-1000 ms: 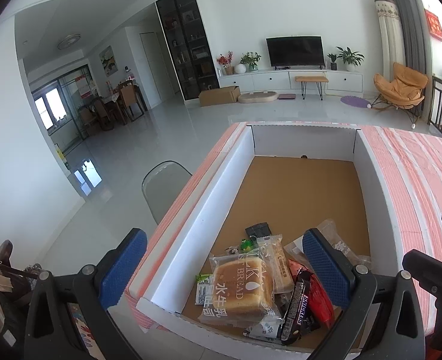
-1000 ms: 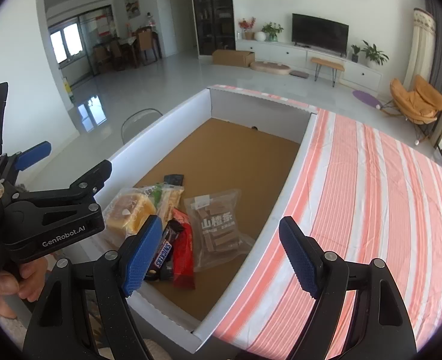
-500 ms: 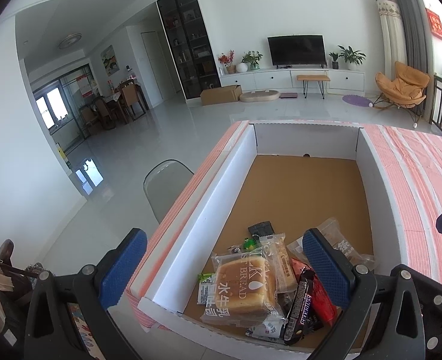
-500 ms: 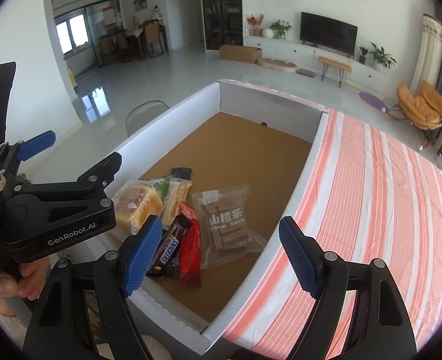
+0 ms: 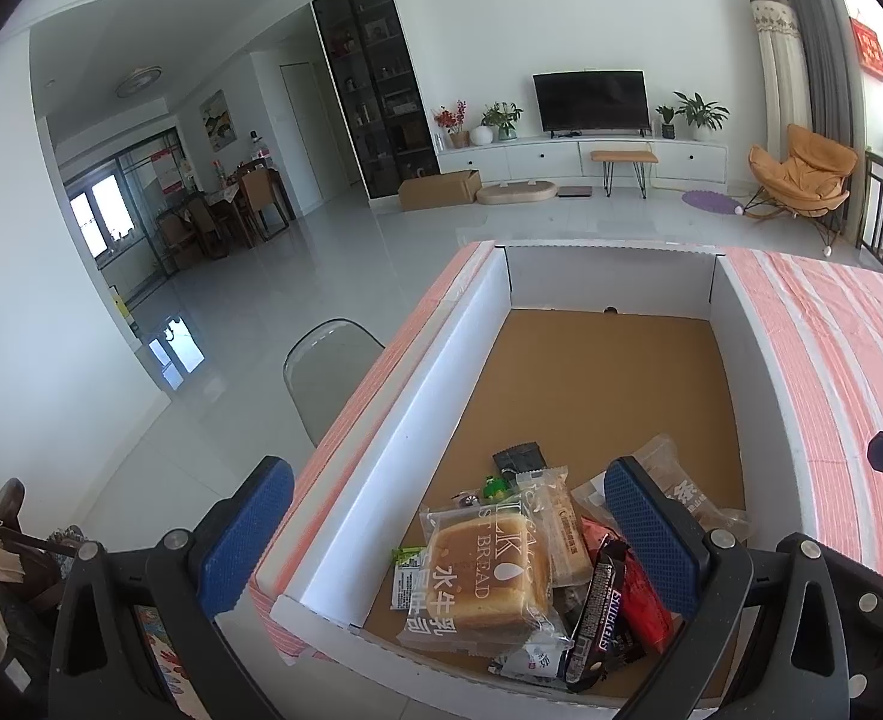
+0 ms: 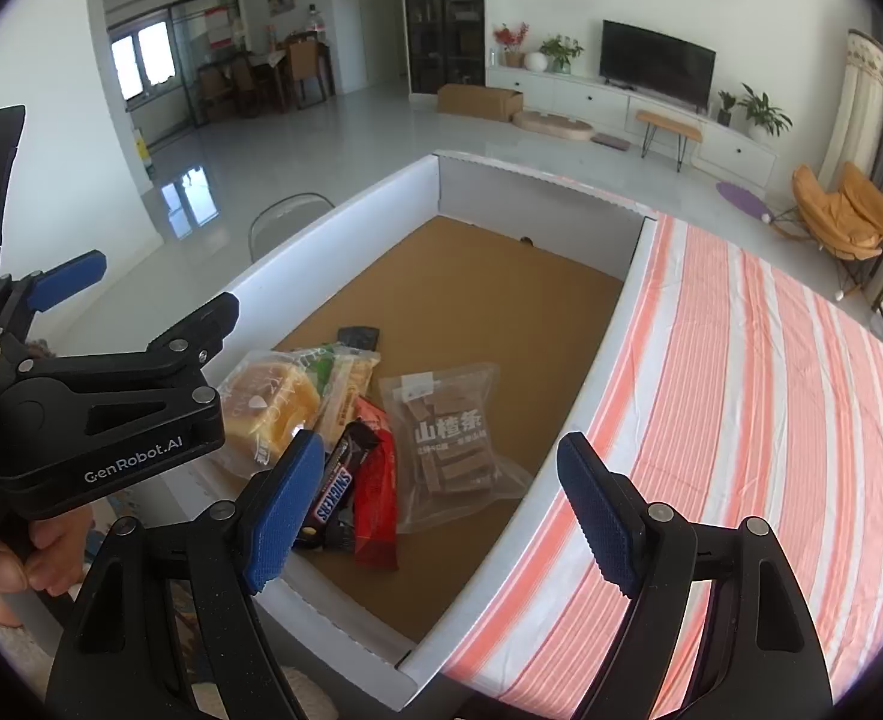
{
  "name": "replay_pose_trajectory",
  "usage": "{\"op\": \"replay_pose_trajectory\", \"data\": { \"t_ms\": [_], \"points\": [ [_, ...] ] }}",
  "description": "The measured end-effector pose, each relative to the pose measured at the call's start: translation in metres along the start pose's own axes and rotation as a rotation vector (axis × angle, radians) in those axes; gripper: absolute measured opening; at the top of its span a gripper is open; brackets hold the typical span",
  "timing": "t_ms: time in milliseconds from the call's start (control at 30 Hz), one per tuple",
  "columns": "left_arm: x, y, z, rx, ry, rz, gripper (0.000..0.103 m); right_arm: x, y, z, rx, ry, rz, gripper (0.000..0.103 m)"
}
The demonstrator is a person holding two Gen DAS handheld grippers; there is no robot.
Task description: Organize snacks
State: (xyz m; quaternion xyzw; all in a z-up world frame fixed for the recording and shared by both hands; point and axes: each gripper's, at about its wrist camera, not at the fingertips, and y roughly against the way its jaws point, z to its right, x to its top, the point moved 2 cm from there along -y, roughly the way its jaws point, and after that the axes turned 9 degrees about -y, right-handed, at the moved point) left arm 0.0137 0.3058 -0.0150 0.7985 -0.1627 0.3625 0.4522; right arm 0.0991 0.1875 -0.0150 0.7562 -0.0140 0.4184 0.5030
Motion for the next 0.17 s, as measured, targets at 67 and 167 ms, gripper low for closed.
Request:
{"op": "replay_pose_trajectory", "data": {
  "t_ms": [67,167],
  "points": [
    [-0.0017,0.0003,0.0,-0.011,0.009,-0.001,0.103,0.0,-0.0008,0.0,0.003,-0.002,-0.003,0.083],
    [-0.0024,0.0009,0.0013,-0.01,0.007,-0.009,0.103,-0.0007,-0.0016,-0.0002,0.006,-0.002,-0.005,0.083]
  ]
}}
